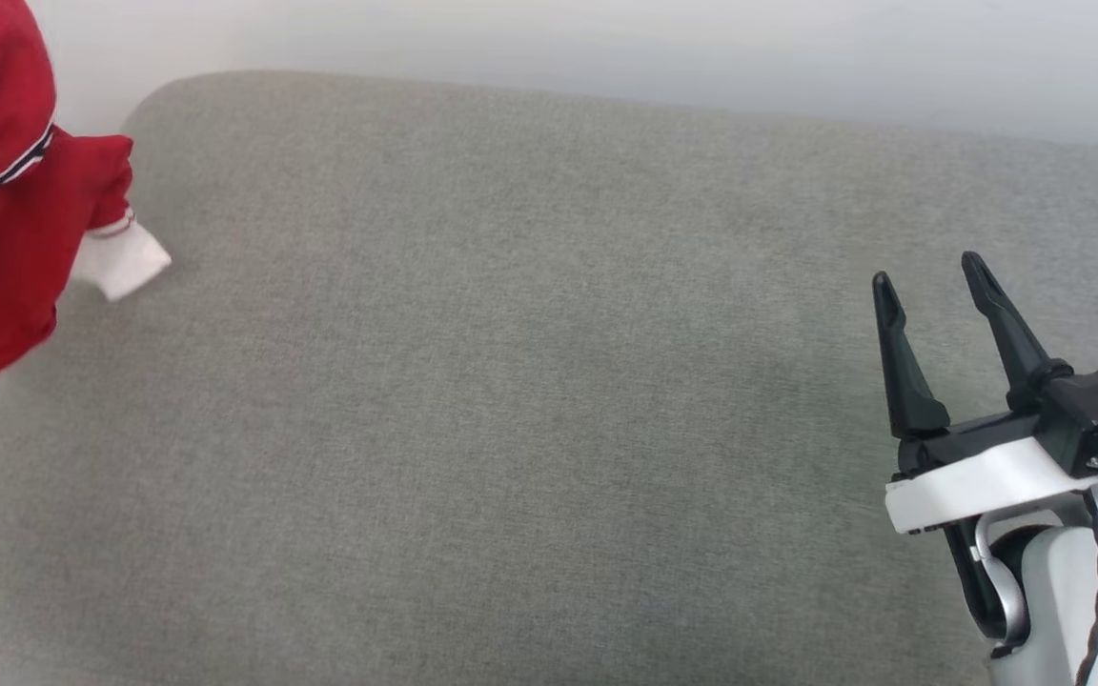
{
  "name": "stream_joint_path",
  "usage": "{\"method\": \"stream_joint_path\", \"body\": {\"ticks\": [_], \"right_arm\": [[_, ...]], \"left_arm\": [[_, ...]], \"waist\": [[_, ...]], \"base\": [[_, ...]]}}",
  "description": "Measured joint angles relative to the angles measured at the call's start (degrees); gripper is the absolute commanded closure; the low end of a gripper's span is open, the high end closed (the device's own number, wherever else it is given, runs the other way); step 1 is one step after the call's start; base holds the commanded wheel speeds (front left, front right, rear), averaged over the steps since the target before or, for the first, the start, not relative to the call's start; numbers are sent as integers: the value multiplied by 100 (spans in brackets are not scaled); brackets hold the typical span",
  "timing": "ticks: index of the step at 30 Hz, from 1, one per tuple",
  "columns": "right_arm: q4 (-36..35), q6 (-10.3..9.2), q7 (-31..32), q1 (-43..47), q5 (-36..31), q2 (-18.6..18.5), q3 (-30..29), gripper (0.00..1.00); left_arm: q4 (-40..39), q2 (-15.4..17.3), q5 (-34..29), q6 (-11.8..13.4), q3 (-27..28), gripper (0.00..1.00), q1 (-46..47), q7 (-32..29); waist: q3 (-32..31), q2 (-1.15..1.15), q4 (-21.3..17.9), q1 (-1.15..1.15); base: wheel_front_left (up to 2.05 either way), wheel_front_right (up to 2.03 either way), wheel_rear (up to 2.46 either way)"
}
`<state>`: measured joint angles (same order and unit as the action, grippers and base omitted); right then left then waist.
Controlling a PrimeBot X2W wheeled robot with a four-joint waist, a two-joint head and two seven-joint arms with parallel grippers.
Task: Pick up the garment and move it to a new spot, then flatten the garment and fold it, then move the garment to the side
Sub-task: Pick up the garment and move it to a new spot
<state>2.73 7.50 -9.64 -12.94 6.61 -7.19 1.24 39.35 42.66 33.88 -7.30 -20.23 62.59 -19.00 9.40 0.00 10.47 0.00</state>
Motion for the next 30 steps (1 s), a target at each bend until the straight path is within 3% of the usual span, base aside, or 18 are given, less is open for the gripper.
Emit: {"method": "stream_joint_path", "body": {"ticks": [8,18,30], "right_arm": [[18,0,-121,70,32,73,-292,0],[-16,-1,-221,174,-16,182,-684,0],[114,-1,-358,198,-12,358,-764,0]], "left_arm": [[-1777,133,79,275,-127,100,-160,-901],[-3883,114,333,738,-325,100,-632,-1933],[-5009,-430,476,942,-993,100,-951,-2562]], "waist": [[-156,0,-348,0],[-164,0,-1098,0],[103,0,-2066,0]], "base": [[0,0,0],[0,0,0],[0,0,0]]}}
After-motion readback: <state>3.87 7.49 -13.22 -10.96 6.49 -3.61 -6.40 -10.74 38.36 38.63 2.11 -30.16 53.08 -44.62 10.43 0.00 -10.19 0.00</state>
